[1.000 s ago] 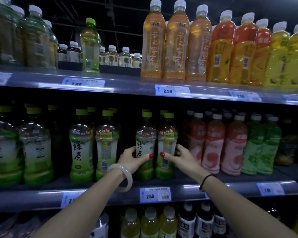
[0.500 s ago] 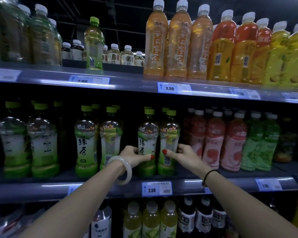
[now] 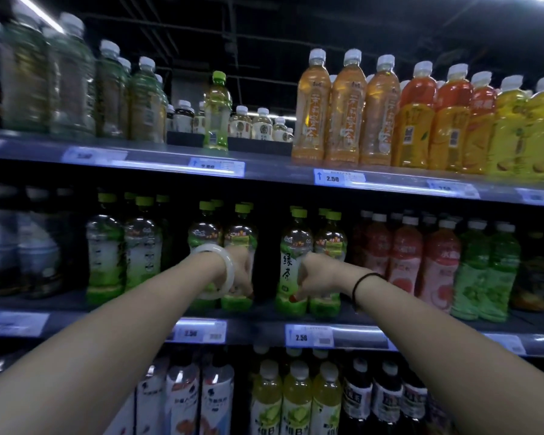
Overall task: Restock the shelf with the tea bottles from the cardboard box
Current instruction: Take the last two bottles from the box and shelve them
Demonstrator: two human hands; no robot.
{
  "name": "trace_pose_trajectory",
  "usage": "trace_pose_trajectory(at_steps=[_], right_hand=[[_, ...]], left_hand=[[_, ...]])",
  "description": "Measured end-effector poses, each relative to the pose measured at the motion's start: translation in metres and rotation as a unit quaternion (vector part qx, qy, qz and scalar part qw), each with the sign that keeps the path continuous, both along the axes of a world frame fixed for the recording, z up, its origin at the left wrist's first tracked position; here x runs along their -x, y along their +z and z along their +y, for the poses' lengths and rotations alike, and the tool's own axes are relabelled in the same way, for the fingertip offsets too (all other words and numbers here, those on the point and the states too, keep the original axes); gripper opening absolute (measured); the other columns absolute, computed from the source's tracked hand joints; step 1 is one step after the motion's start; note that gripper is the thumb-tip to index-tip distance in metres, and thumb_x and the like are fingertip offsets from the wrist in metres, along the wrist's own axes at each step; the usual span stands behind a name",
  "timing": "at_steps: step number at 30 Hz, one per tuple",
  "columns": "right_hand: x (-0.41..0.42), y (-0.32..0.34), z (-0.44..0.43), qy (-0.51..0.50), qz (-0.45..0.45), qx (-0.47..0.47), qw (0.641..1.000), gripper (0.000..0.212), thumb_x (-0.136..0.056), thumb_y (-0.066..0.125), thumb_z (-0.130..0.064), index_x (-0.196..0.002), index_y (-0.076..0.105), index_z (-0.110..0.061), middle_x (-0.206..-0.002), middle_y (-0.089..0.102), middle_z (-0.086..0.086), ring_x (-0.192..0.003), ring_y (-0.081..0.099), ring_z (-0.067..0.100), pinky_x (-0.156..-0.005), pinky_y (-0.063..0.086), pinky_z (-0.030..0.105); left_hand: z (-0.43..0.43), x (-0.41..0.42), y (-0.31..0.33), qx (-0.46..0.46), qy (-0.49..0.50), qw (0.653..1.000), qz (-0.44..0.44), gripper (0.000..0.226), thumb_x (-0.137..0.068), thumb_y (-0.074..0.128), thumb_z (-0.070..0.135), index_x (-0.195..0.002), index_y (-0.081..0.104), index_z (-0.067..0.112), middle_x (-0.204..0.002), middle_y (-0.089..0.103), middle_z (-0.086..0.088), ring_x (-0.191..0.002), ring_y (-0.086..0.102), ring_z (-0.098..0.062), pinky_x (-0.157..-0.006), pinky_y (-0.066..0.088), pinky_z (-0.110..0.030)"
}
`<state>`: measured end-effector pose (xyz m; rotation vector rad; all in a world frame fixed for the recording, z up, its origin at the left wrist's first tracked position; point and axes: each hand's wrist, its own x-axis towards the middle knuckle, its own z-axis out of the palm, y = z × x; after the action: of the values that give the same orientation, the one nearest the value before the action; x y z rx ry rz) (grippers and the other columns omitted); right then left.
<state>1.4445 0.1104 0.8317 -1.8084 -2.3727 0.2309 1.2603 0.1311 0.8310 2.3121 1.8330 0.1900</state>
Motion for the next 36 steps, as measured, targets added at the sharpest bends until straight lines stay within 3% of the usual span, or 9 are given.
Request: trace_pose_trajectory(at_steps=[5,9,13,17,21,24,29,33,36], right_hand=[[0.042,0.007,-0.007,0.048,0.018,-0.078,0.996,0.051,-0.078,0.074,-0.032,-0.110,0.061,0.004,-0.109,0.067,0.022,-0.099,0.063,0.035,-0.086,0.053,0.044],[0.062,0.007,-0.011,0.066,0.013,-0.086,0.994,0.053,-0.079,0.073,-0.033,-0.115,0.058,0.002,-0.115,0.064,0.020,-0.102,0.062,0.035,-0.089,0.053,0.045],[0.078,0.000,-0.008,0.058,0.018,-0.072,0.996,0.055,-0.080,0.072,-0.032,-0.122,0.054,-0.001,-0.118,0.061,0.014,-0.104,0.060,0.031,-0.090,0.052,0.040],[0.088,-0.008,0.002,0.018,0.023,-0.062,0.998,0.045,-0.081,0.071,-0.032,-0.111,0.056,-0.001,-0.111,0.062,0.019,-0.100,0.061,0.034,-0.085,0.051,0.043],[0.092,-0.014,0.014,-0.024,0.045,-0.063,0.997,0.033,-0.082,0.070,-0.031,-0.072,0.047,-0.010,-0.065,0.047,0.007,-0.059,0.047,0.021,-0.053,0.035,0.032],[0.094,-0.014,0.021,-0.044,0.082,-0.061,0.994,0.027,-0.084,0.068,-0.032,-0.081,0.052,-0.011,-0.069,0.047,0.002,-0.062,0.047,0.017,-0.054,0.036,0.028],[0.094,-0.018,0.042,-0.067,0.135,-0.040,0.988,0.046,-0.080,0.071,-0.040,-0.099,0.062,0.000,-0.082,0.060,0.014,-0.072,0.058,0.028,-0.062,0.046,0.036],[0.090,-0.031,0.064,-0.076,0.214,-0.020,0.974,0.058,-0.072,0.075,-0.046,-0.105,0.064,0.000,-0.086,0.064,0.014,-0.078,0.061,0.028,-0.066,0.048,0.037],[0.092,-0.043,0.073,-0.076,0.285,0.012,0.955,0.049,-0.072,0.078,-0.036,-0.111,0.062,-0.009,-0.107,0.068,0.010,-0.101,0.064,0.026,-0.088,0.053,0.040]], left_hand=[[-0.023,0.035,0.014,-0.106,0.007,0.994,0.024,0.023,-0.074,0.077,0.028,-0.080,0.068,0.008,-0.077,0.065,-0.006,-0.078,0.064,-0.024,-0.069,0.055,-0.036],[-0.028,0.061,0.011,-0.124,0.025,0.992,0.003,0.041,-0.074,0.078,0.027,-0.105,0.065,0.004,-0.098,0.064,-0.008,-0.091,0.063,-0.024,-0.081,0.056,-0.034],[-0.021,0.083,0.001,-0.097,0.016,0.995,0.010,0.032,-0.075,0.076,0.029,-0.098,0.066,0.008,-0.090,0.062,-0.008,-0.083,0.060,-0.024,-0.081,0.055,-0.037],[-0.007,0.100,-0.006,-0.092,0.008,0.996,0.012,0.023,-0.075,0.075,0.029,-0.084,0.061,0.013,-0.084,0.057,-0.006,-0.077,0.056,-0.023,-0.069,0.050,-0.033],[0.011,0.109,-0.011,-0.086,-0.003,0.996,-0.001,0.031,-0.075,0.076,0.028,-0.093,0.067,0.005,-0.093,0.068,-0.011,-0.085,0.066,-0.027,-0.076,0.057,-0.038],[0.022,0.111,-0.013,-0.089,-0.007,0.996,-0.024,0.030,-0.075,0.076,0.027,-0.096,0.068,0.006,-0.099,0.070,-0.010,-0.090,0.068,-0.025,-0.077,0.058,-0.036],[0.043,0.108,-0.018,-0.077,0.035,0.989,-0.123,0.037,-0.077,0.075,0.034,-0.065,0.044,0.017,-0.068,0.048,0.003,-0.059,0.047,-0.009,-0.047,0.035,-0.019],[0.059,0.107,-0.031,-0.038,0.051,0.963,-0.263,0.040,-0.072,0.079,0.036,-0.074,0.044,0.016,-0.076,0.051,0.000,-0.067,0.049,-0.012,-0.059,0.044,-0.022],[0.064,0.108,-0.042,0.015,0.033,0.927,-0.373,0.040,-0.069,0.081,0.031,-0.096,0.056,0.014,-0.098,0.065,-0.003,-0.090,0.061,-0.016,-0.076,0.051,-0.027]])
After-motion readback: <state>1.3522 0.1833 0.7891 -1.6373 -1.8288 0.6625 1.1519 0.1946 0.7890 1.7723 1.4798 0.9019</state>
